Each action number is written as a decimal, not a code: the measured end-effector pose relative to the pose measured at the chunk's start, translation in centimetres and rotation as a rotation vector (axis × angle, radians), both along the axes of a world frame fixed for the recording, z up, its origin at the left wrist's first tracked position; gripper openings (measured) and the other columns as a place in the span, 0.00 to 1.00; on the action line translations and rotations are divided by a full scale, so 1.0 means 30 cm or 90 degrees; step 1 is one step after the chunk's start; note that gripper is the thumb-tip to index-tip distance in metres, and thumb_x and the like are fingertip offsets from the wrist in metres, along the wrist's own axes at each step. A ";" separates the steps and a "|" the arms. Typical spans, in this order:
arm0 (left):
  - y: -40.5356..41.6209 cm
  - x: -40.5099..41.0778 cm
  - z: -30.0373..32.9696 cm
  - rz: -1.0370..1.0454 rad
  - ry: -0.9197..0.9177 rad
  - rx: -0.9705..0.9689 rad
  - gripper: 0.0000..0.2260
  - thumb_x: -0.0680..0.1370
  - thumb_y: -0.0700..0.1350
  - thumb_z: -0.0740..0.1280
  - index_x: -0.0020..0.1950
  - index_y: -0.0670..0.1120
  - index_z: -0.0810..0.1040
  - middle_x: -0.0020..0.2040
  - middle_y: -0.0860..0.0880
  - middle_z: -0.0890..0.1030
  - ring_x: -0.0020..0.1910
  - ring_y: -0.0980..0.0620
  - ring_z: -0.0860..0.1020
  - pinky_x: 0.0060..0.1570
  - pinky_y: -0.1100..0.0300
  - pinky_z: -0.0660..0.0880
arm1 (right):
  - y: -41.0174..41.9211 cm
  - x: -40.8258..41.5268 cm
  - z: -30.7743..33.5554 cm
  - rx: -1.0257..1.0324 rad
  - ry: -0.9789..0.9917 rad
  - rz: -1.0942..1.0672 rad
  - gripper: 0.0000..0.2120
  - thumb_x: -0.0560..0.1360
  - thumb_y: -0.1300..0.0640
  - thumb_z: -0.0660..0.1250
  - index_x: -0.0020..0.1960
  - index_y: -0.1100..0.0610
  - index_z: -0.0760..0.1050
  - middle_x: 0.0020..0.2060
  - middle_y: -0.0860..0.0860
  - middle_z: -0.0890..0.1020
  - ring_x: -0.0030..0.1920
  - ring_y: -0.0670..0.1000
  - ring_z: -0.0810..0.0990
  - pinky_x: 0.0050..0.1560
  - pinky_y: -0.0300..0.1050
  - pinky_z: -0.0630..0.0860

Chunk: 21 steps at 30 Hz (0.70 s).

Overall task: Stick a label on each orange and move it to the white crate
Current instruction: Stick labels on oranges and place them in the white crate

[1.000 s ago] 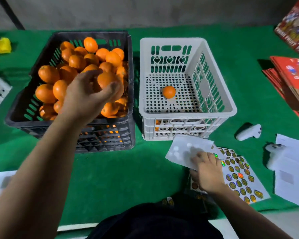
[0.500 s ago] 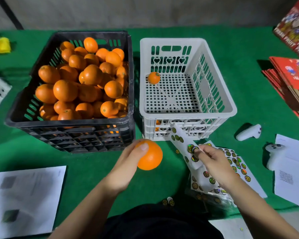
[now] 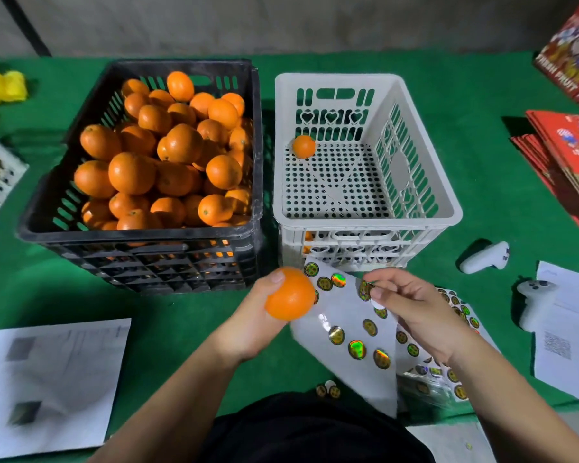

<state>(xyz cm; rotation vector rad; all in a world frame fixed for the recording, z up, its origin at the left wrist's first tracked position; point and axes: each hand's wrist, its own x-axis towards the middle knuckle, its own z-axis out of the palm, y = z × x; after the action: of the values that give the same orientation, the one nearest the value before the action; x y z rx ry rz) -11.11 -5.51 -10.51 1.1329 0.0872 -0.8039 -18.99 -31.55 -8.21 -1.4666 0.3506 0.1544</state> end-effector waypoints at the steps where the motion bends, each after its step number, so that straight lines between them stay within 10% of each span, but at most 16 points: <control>1: 0.003 -0.003 0.004 -0.019 -0.005 -0.003 0.26 0.68 0.63 0.71 0.58 0.48 0.85 0.56 0.40 0.86 0.56 0.42 0.84 0.67 0.45 0.75 | 0.001 0.004 0.000 -0.052 -0.009 -0.004 0.14 0.81 0.69 0.67 0.53 0.52 0.86 0.44 0.50 0.87 0.40 0.42 0.81 0.41 0.32 0.76; 9: -0.010 -0.048 0.044 -0.005 -0.047 -0.045 0.43 0.59 0.64 0.85 0.64 0.42 0.74 0.56 0.42 0.84 0.54 0.42 0.84 0.54 0.51 0.82 | 0.103 0.026 0.040 -0.533 -0.165 -0.047 0.08 0.81 0.50 0.70 0.56 0.50 0.86 0.57 0.46 0.80 0.64 0.52 0.73 0.68 0.44 0.63; 13: -0.013 -0.060 0.064 -0.001 -0.076 -0.042 0.38 0.61 0.62 0.84 0.61 0.44 0.74 0.56 0.41 0.81 0.54 0.40 0.81 0.55 0.48 0.77 | 0.143 0.025 0.082 -0.609 -0.282 0.008 0.17 0.76 0.41 0.74 0.59 0.49 0.85 0.57 0.46 0.79 0.60 0.50 0.71 0.68 0.38 0.61; 21: -0.016 -0.055 0.076 0.033 -0.062 -0.087 0.42 0.57 0.64 0.85 0.60 0.43 0.72 0.54 0.39 0.80 0.50 0.39 0.80 0.51 0.47 0.77 | 0.130 0.045 0.084 -0.245 -0.095 0.040 0.12 0.74 0.58 0.79 0.54 0.46 0.86 0.47 0.46 0.87 0.48 0.42 0.83 0.52 0.32 0.76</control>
<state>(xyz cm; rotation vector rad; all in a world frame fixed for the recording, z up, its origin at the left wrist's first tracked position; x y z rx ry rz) -12.77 -6.00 -8.22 1.0350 -0.0195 -0.6960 -17.62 -27.66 -5.70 -1.8588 0.2191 0.0270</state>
